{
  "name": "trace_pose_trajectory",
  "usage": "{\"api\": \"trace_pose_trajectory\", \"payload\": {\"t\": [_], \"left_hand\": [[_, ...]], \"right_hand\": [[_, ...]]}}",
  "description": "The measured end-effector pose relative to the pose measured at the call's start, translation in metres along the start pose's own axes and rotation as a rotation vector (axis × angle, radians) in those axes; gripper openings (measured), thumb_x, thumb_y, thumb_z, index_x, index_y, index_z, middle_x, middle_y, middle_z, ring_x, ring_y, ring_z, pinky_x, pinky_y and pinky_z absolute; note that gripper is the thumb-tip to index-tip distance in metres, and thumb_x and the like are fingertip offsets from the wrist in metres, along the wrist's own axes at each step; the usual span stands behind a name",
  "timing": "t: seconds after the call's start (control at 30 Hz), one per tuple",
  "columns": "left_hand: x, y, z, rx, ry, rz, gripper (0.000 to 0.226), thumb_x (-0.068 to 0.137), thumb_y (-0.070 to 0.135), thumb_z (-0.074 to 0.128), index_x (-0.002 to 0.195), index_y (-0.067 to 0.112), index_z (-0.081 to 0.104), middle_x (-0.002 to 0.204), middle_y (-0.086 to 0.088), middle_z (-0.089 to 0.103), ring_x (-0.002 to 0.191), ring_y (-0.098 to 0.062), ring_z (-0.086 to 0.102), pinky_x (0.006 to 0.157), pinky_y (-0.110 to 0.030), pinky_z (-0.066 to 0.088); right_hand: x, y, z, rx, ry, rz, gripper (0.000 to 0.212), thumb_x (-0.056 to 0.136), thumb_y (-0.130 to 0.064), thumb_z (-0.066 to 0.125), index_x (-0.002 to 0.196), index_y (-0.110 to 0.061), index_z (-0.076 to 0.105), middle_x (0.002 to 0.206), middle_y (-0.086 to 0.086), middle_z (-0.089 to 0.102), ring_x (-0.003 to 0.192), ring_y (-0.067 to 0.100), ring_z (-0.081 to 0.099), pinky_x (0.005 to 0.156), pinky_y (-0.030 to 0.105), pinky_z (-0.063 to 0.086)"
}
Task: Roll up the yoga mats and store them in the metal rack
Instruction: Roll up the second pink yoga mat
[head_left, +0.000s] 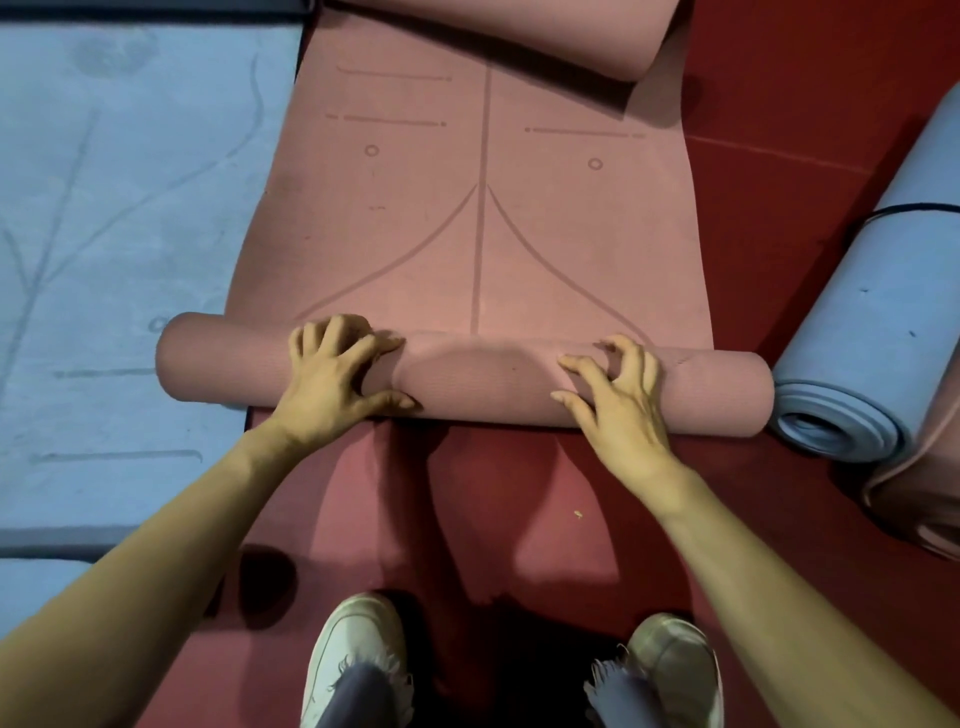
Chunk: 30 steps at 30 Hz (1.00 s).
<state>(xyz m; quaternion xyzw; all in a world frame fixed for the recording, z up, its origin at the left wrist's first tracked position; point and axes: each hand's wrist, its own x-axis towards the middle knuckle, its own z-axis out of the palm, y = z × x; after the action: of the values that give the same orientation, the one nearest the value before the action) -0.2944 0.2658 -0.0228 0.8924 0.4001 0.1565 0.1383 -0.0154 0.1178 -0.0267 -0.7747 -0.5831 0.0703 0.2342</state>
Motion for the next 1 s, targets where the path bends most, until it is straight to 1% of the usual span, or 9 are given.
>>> {"api": "trace_pose_trajectory", "payload": {"t": [0.1,0.2,0.27,0.33,0.43,0.53,0.67,0.83,1.0], "left_hand": [[0.003,0.002,0.002,0.111,-0.007,-0.024,0.085,0.076,0.084,0.028,0.125,0.022,0.059,0.116,-0.007,0.050,0.104,-0.026,0.036,0.091,-0.043,0.026],[0.006,0.003,0.005,0.038,0.009,-0.048,0.082,0.082,0.078,0.029,0.129,0.017,0.055,0.116,-0.011,0.053,0.104,-0.031,0.042,0.093,-0.045,0.030],[0.008,0.003,0.008,-0.058,0.040,-0.038,0.073,0.085,0.072,0.036,0.127,0.016,0.055,0.114,-0.012,0.054,0.104,-0.033,0.046,0.094,-0.040,0.028],[0.008,0.004,0.013,-0.051,0.091,0.021,0.060,0.089,0.063,0.041,0.121,0.015,0.061,0.115,-0.015,0.054,0.101,-0.034,0.048,0.091,-0.040,0.028],[0.009,0.003,0.016,-0.007,0.124,0.074,0.051,0.093,0.054,0.042,0.116,0.015,0.065,0.114,-0.014,0.057,0.098,-0.030,0.048,0.091,-0.043,0.029],[0.015,0.003,0.015,0.028,0.120,0.079,0.048,0.094,0.053,0.041,0.115,0.017,0.066,0.110,-0.008,0.061,0.093,-0.031,0.056,0.091,-0.049,0.035],[0.024,0.000,0.012,0.057,-0.015,0.049,0.066,0.084,0.063,0.044,0.128,0.017,0.058,0.122,-0.007,0.057,0.113,-0.026,0.050,0.102,-0.061,0.025],[0.027,-0.013,0.010,0.095,-0.111,0.138,0.090,0.058,0.064,0.060,0.136,0.021,0.043,0.129,-0.008,0.050,0.119,-0.030,0.047,0.101,-0.056,0.024],[0.032,-0.012,0.011,0.162,-0.106,0.145,0.099,0.049,0.064,0.066,0.135,0.020,0.043,0.127,-0.006,0.049,0.116,-0.028,0.046,0.098,-0.045,0.024]], "right_hand": [[0.006,-0.006,0.001,-0.067,0.069,0.030,0.040,0.085,-0.045,0.049,0.115,-0.024,0.066,0.113,0.019,0.051,0.103,0.027,0.032,0.088,0.049,0.045],[0.011,-0.002,-0.001,-0.067,0.026,0.011,0.050,0.087,-0.047,0.043,0.130,-0.024,0.055,0.115,0.018,0.049,0.105,0.027,0.031,0.092,0.051,0.044],[0.014,0.006,-0.006,-0.030,-0.052,-0.008,0.066,0.084,-0.047,0.056,0.143,-0.023,0.037,0.124,0.015,0.045,0.110,0.026,0.029,0.100,0.046,0.035],[0.016,0.012,-0.012,0.044,-0.153,-0.013,0.084,0.072,-0.042,0.075,0.143,-0.023,0.034,0.131,0.009,0.042,0.117,0.024,0.026,0.106,0.042,0.028],[0.018,0.017,-0.015,0.079,-0.180,-0.048,0.069,0.066,-0.033,0.082,0.129,-0.026,0.053,0.129,0.008,0.038,0.120,0.026,0.027,0.108,0.040,0.029],[0.027,0.018,-0.019,0.095,-0.212,-0.064,0.060,0.070,-0.030,0.081,0.125,-0.025,0.058,0.126,0.008,0.039,0.120,0.022,0.026,0.107,0.033,0.025],[0.041,0.020,-0.020,-0.012,-0.282,-0.081,0.062,0.080,-0.034,0.072,0.136,-0.024,0.048,0.133,0.009,0.040,0.127,0.024,0.026,0.110,0.034,0.020],[0.041,0.018,-0.013,-0.061,-0.252,-0.146,0.062,0.076,-0.041,0.057,0.137,-0.035,0.044,0.138,0.004,0.038,0.130,0.024,0.028,0.109,0.041,0.012],[0.046,0.020,-0.015,-0.113,-0.280,-0.181,0.078,0.064,-0.055,0.066,0.136,-0.045,0.037,0.138,0.000,0.035,0.128,0.021,0.026,0.108,0.041,0.015]]}}
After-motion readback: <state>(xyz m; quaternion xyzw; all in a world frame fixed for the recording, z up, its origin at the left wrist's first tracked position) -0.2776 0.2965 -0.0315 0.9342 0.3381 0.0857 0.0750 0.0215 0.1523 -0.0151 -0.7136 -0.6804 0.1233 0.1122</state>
